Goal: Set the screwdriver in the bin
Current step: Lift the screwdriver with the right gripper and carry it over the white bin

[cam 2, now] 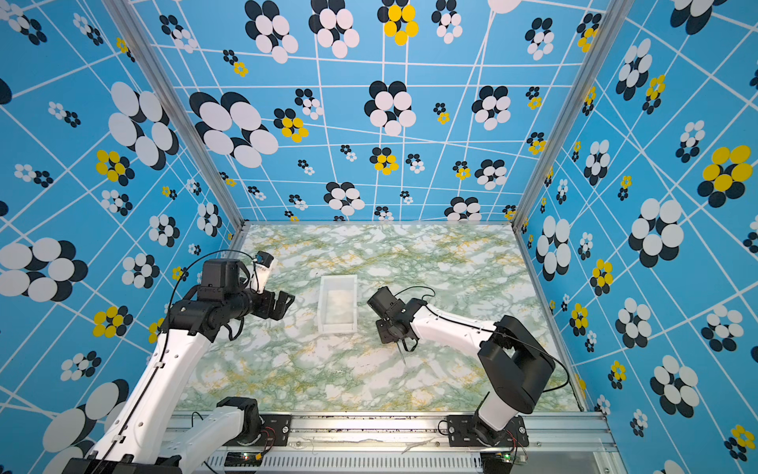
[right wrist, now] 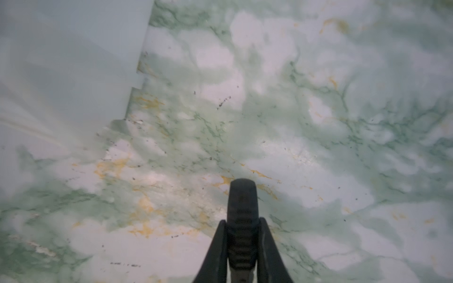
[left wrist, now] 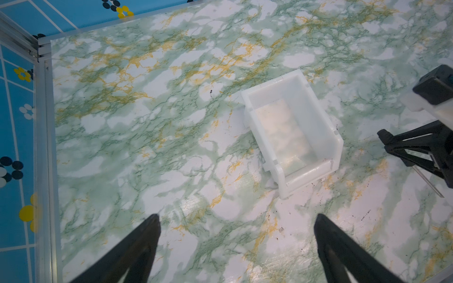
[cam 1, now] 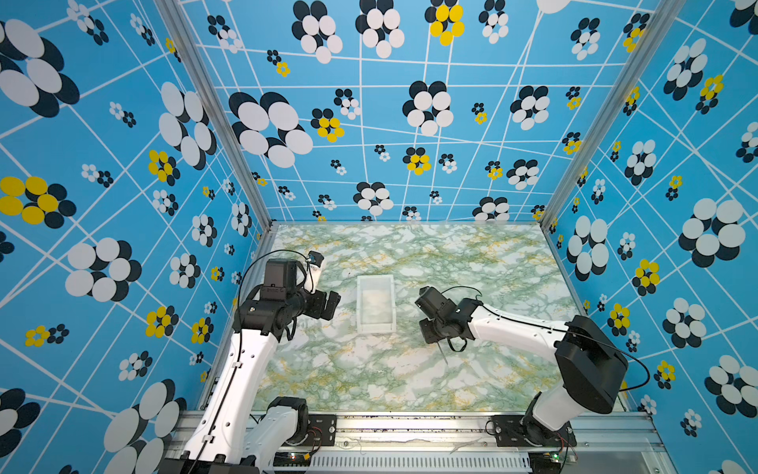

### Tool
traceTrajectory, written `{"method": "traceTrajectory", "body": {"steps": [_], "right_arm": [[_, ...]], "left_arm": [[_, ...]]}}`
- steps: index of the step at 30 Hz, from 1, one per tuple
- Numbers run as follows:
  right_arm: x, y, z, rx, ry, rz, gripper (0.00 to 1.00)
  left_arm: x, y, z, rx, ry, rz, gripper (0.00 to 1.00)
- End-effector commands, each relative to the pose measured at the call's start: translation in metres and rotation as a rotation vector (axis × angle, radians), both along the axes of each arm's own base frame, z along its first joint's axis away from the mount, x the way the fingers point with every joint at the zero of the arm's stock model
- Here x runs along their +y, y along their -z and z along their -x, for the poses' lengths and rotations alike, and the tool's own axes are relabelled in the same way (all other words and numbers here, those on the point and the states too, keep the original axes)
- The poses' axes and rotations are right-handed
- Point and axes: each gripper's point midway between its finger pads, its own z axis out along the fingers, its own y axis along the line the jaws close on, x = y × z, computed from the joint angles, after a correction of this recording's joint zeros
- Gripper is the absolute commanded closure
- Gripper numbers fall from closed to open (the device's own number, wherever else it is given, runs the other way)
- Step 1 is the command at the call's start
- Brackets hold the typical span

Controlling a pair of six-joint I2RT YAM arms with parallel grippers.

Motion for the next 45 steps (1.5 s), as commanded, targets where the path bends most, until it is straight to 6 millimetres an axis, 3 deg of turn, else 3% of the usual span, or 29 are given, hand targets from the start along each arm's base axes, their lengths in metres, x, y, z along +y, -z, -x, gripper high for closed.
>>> {"method": "traceTrajectory", "body": {"steps": [1,5,9,12,14,18,22,29,33,34,45], "right_arm": [[0.006,-0.039,-0.007,-0.047,-0.044,-0.004,0.86],[0.025,-0.077,-0.020,-0.091,-0.086,-0.044,0.86],[0.056,-0.117,-0.040,-0.137,-0.130,-0.107,0.85],[0.086,-0.140,-0.058,-0.158,-0.161,-0.159,0.85],[0.106,-0.143,-0.070,-0.157,-0.178,-0.183,0.85],[0.140,-0.136,-0.092,-0.148,-0.182,-0.220,0.86],[0.160,-0.117,-0.105,-0.117,-0.170,-0.239,0.87],[0.169,-0.077,-0.110,-0.081,-0.166,-0.222,0.87],[0.172,-0.071,-0.112,-0.088,-0.178,-0.229,0.86],[0.174,-0.056,-0.113,-0.070,-0.178,-0.212,0.86],[0.193,-0.027,-0.116,-0.022,-0.190,-0.231,0.86]], "left_arm": [[0.002,-0.005,-0.001,-0.020,-0.016,-0.008,0.01],[0.004,-0.010,0.000,-0.039,-0.026,-0.014,0.01],[0.006,-0.017,0.003,-0.068,-0.041,-0.006,0.01],[0.007,-0.023,0.006,-0.088,-0.045,0.001,0.01],[0.009,-0.026,0.007,-0.099,-0.049,0.002,0.01],[0.009,-0.032,0.010,-0.121,-0.050,0.012,0.01],[0.008,-0.034,0.012,-0.125,-0.047,0.024,0.01],[0.004,-0.036,0.012,-0.124,-0.039,0.052,0.01],[0.003,-0.034,0.011,-0.118,-0.035,0.061,0.01],[0.003,-0.034,0.011,-0.117,-0.036,0.063,0.01],[0.004,-0.031,0.011,-0.105,-0.042,0.075,0.01]]}}
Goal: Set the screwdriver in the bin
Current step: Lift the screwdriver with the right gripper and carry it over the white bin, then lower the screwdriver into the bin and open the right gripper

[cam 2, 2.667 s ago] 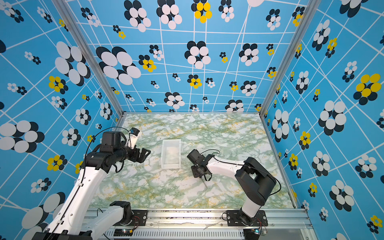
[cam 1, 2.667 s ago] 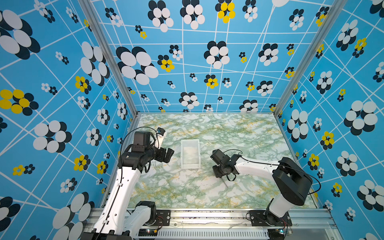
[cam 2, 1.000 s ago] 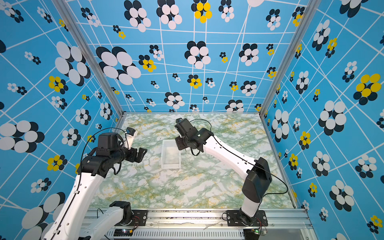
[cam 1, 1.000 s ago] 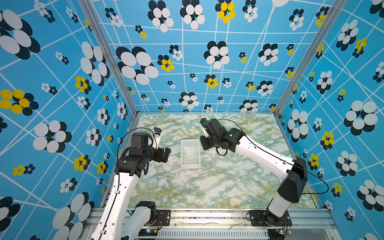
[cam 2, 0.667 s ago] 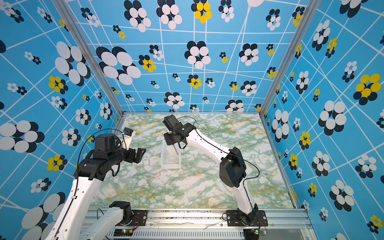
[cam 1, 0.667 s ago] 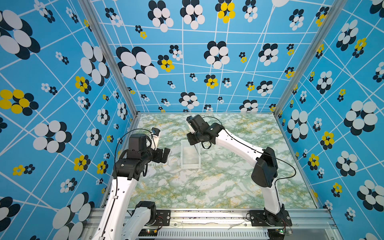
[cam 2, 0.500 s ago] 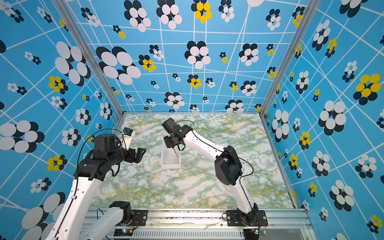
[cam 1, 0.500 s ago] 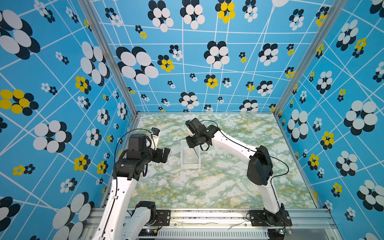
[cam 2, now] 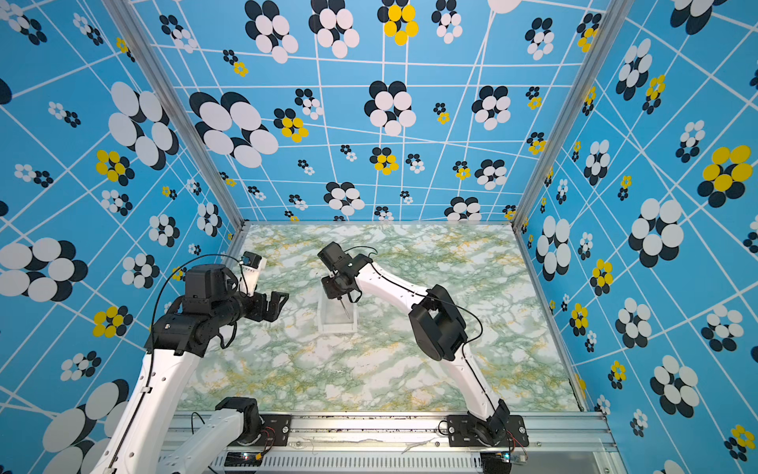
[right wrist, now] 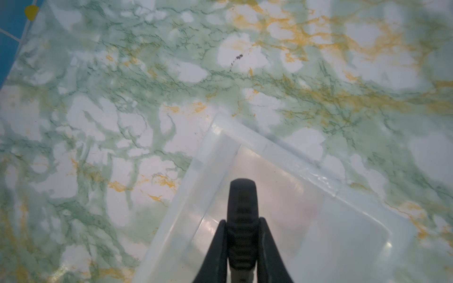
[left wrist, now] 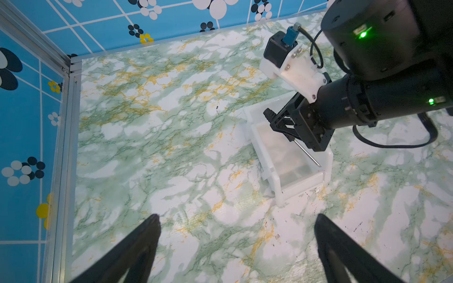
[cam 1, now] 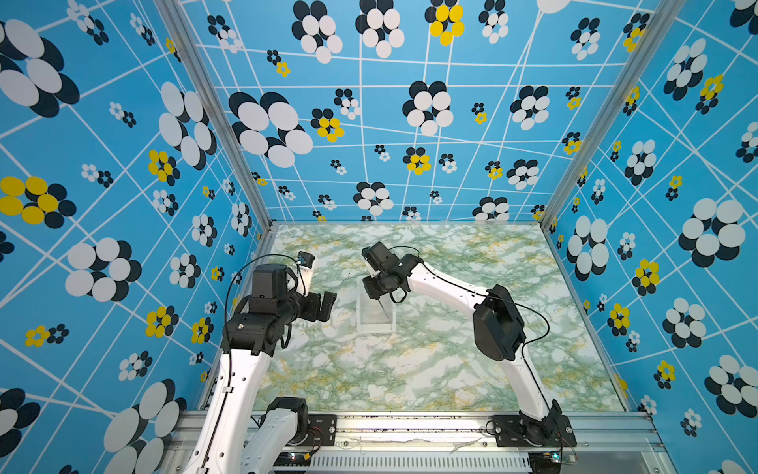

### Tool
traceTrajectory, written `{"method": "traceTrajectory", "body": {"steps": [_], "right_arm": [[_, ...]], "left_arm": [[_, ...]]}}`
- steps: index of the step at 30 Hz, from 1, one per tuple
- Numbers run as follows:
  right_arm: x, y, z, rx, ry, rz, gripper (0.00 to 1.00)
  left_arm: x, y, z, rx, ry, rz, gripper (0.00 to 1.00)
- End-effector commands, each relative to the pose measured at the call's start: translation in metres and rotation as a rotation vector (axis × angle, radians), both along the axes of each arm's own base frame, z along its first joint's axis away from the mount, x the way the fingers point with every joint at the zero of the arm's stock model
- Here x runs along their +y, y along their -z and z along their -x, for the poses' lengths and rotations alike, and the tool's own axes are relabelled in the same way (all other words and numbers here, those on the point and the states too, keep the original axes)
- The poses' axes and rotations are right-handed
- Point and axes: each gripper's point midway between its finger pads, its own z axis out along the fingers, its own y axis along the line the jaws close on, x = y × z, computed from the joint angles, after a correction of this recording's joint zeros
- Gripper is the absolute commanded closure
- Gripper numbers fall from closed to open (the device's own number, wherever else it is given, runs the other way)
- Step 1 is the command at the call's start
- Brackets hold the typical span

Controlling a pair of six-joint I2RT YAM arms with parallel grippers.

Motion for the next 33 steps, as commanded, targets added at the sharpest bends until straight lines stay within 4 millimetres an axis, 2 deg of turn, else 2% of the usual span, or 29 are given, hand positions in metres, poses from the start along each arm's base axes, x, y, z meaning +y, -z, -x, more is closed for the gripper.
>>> {"method": "traceTrajectory", "body": {"steps": [1,16,26,33], "right_arm": [[0.016,-0.010,-0.001,-0.007,-0.010,-0.056,0.86],[0.021,0.028,0.000,0.028,0.007,-0.025,0.83],[0.019,0.045,0.002,0.046,0.019,-0.012,0.79],[0.020,0.049,0.003,0.055,0.021,-0.014,0.76]], "left_arm": [[-0.002,-0.002,-0.002,-0.009,0.001,0.026,0.01],[-0.001,-0.003,-0.004,-0.010,0.000,0.028,0.01],[-0.001,-0.001,-0.003,-0.002,0.000,0.027,0.01],[-0.001,0.001,-0.006,0.004,-0.002,0.031,0.01]]}}
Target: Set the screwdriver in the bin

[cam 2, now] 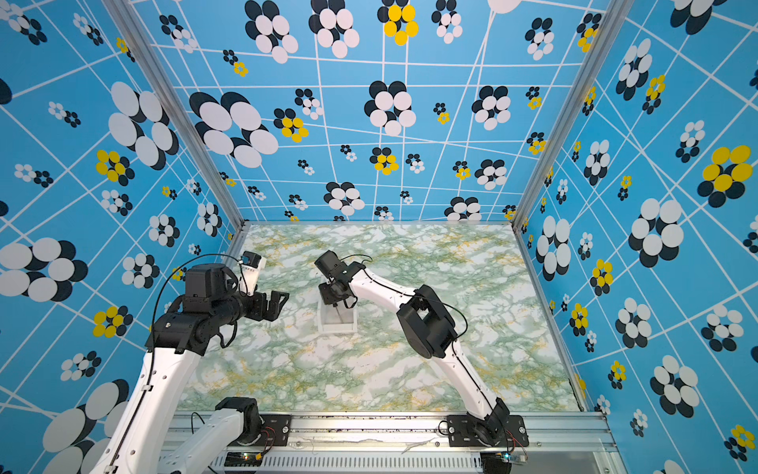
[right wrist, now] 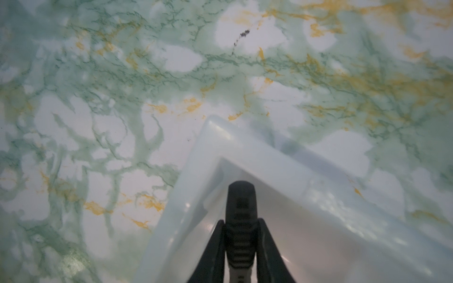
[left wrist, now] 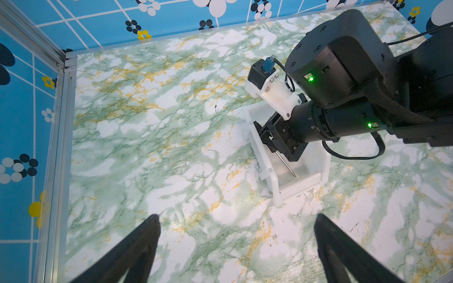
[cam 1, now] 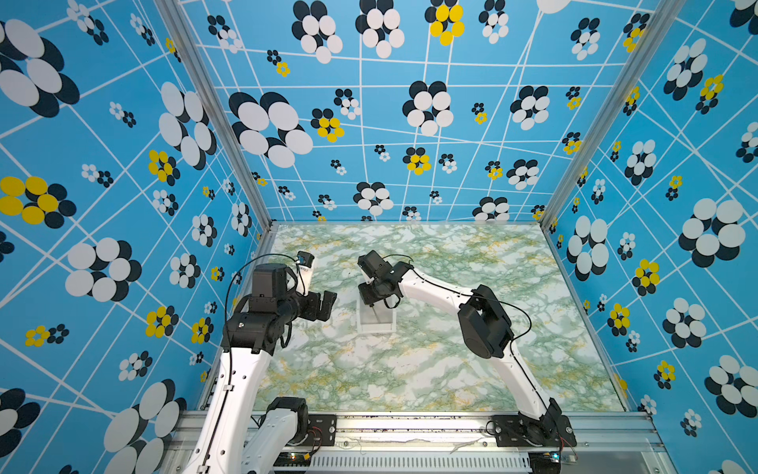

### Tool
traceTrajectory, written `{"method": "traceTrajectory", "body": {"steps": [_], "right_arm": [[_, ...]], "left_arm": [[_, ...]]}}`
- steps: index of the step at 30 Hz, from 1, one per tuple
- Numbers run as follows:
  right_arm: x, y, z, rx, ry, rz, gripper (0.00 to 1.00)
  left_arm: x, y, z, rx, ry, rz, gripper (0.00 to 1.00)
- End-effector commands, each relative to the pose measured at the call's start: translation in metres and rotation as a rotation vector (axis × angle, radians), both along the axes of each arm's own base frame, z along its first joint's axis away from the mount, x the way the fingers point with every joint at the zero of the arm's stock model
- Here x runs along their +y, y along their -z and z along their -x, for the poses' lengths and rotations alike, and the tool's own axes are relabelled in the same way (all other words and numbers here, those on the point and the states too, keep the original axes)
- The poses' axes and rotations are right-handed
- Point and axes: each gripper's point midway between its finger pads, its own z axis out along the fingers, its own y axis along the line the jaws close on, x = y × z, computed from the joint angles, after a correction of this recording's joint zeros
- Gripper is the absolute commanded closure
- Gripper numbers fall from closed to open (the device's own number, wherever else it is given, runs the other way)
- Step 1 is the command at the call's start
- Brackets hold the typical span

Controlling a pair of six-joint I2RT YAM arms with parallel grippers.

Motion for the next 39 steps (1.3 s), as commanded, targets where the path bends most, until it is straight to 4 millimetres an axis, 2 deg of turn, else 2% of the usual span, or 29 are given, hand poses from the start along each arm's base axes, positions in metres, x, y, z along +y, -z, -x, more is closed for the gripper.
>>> {"method": "traceTrajectory", "body": {"steps": [1,10,15,19,24,25,26,27,30,33,36,39], "right_arm": [[0.002,0.015,0.004,0.023,0.002,0.007,0.76],[0.001,0.011,0.003,0.011,-0.003,0.015,0.73],[-0.002,-0.009,-0.002,-0.032,-0.007,0.026,0.71],[-0.004,-0.037,-0.006,-0.085,-0.005,0.017,0.68],[-0.012,-0.091,-0.007,-0.172,0.000,-0.037,0.64],[-0.014,-0.096,-0.006,-0.184,0.002,-0.041,0.63],[-0.019,-0.122,-0.004,-0.220,0.005,-0.074,0.62],[-0.024,-0.131,-0.002,-0.236,0.007,-0.083,0.61],[-0.046,-0.164,0.005,-0.290,0.030,-0.138,0.58],[-0.082,-0.192,0.012,-0.354,0.076,-0.188,0.56],[-0.136,-0.206,0.017,-0.415,0.169,-0.215,0.51],[-0.200,-0.209,0.020,-0.499,0.307,-0.175,0.41]], "left_arm": [[-0.001,-0.001,-0.004,-0.009,0.001,0.019,0.01],[-0.001,-0.001,-0.005,-0.007,0.001,0.023,0.01],[-0.001,-0.001,-0.006,-0.007,0.004,0.021,0.01],[0.000,0.000,-0.010,-0.011,0.003,0.012,0.01],[0.004,0.005,-0.019,0.025,-0.026,-0.004,0.01],[0.005,0.006,-0.021,0.035,-0.032,-0.008,0.01],[0.006,0.008,-0.023,0.046,-0.035,-0.013,0.01],[0.007,0.008,-0.024,0.051,-0.039,-0.015,0.01],[0.007,0.010,-0.029,0.063,-0.044,-0.011,0.01],[0.005,0.012,-0.032,0.073,-0.043,0.004,0.01],[0.005,0.016,-0.037,0.085,-0.056,0.013,0.01],[0.006,0.021,-0.043,0.096,-0.070,0.018,0.01]]}}
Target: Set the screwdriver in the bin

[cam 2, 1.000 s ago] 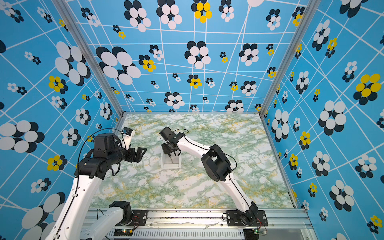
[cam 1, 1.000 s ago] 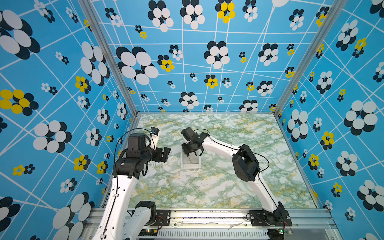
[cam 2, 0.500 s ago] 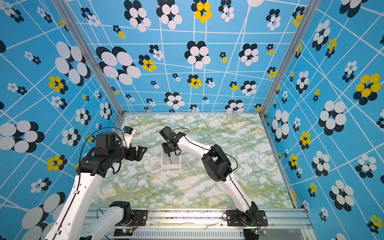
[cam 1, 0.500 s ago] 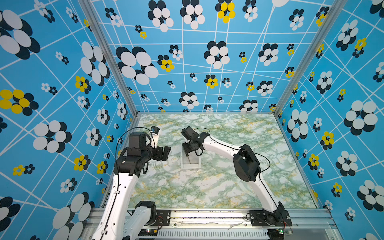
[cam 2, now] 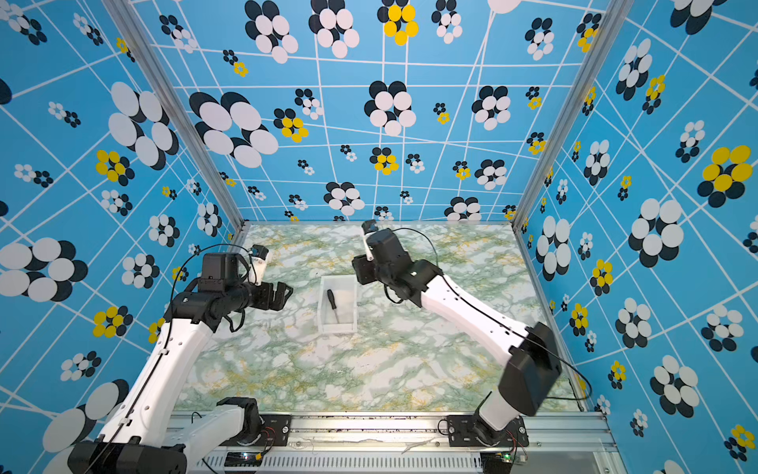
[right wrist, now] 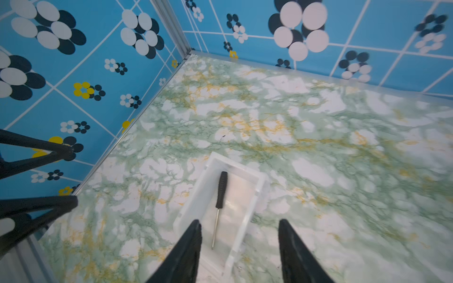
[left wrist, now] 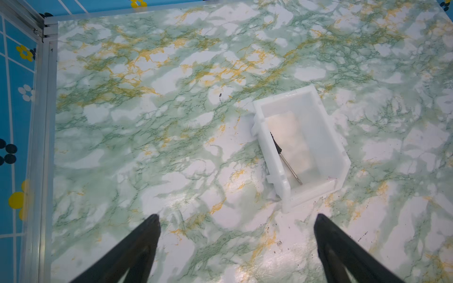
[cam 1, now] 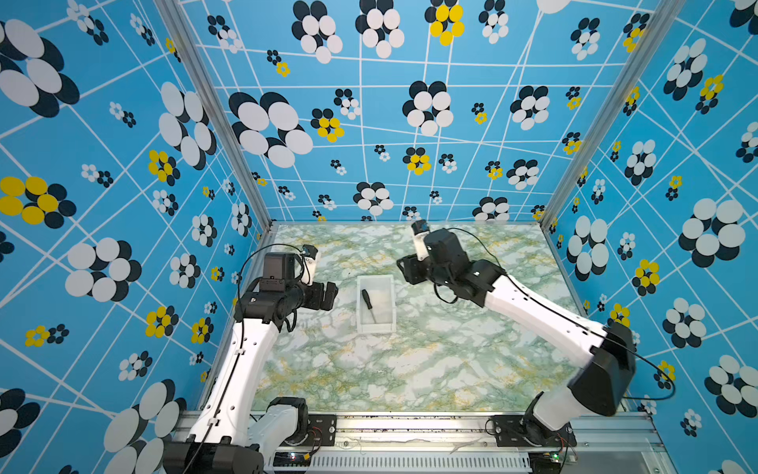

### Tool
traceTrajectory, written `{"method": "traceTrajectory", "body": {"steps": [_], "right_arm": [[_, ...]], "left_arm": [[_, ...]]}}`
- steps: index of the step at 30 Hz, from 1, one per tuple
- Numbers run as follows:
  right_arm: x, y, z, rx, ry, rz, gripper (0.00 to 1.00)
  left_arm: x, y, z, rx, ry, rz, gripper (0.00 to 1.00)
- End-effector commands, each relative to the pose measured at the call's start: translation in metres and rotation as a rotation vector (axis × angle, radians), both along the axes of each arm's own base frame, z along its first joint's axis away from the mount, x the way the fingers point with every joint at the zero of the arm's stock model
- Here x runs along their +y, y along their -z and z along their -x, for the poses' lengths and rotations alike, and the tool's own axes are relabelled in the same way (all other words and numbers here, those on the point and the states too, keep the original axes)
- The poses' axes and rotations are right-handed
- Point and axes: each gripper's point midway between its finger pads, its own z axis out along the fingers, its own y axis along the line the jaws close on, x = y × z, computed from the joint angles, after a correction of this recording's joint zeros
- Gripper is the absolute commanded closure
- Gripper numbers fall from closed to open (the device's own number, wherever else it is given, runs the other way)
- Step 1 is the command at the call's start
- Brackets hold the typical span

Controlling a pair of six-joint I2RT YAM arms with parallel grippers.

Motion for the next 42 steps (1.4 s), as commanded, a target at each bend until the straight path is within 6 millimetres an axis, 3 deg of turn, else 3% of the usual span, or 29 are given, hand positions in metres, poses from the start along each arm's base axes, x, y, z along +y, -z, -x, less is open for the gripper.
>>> {"method": "traceTrajectory", "body": {"steps": [1,3,7,9,11,17,27,31,42], "right_arm": [[-0.064,0.009,-0.004,-0.082,0.193,0.074,0.36],[-0.095,0.015,0.004,-0.131,0.256,0.172,0.27],[-0.140,0.035,0.021,-0.160,0.358,0.300,0.26],[-0.151,0.046,0.029,-0.158,0.365,0.328,0.25],[-0.163,0.056,0.036,-0.159,0.398,0.333,0.11],[-0.206,0.069,0.042,-0.215,0.550,0.324,0.02],[-0.265,0.091,0.030,-0.198,0.741,0.284,0.01],[-0.287,0.097,0.022,-0.215,0.828,0.251,0.01],[-0.327,0.113,-0.003,-0.266,0.954,0.285,0.01]], "left_arm": [[0.002,-0.006,-0.011,-0.021,-0.029,0.012,0.00],[0.004,-0.003,-0.014,-0.021,-0.035,0.008,0.00],[0.007,0.003,-0.021,-0.019,-0.043,-0.014,0.00],[0.011,0.006,-0.026,-0.015,-0.075,-0.013,0.00],[0.015,0.010,-0.031,-0.018,-0.120,-0.008,0.00],[0.028,0.025,-0.046,-0.082,-0.209,-0.017,0.01],[0.064,0.060,-0.074,-0.291,-0.377,-0.091,0.01],[0.066,0.068,-0.079,-0.481,-0.370,-0.076,0.01],[0.068,0.104,-0.075,-0.558,-0.390,-0.020,0.01]]}}
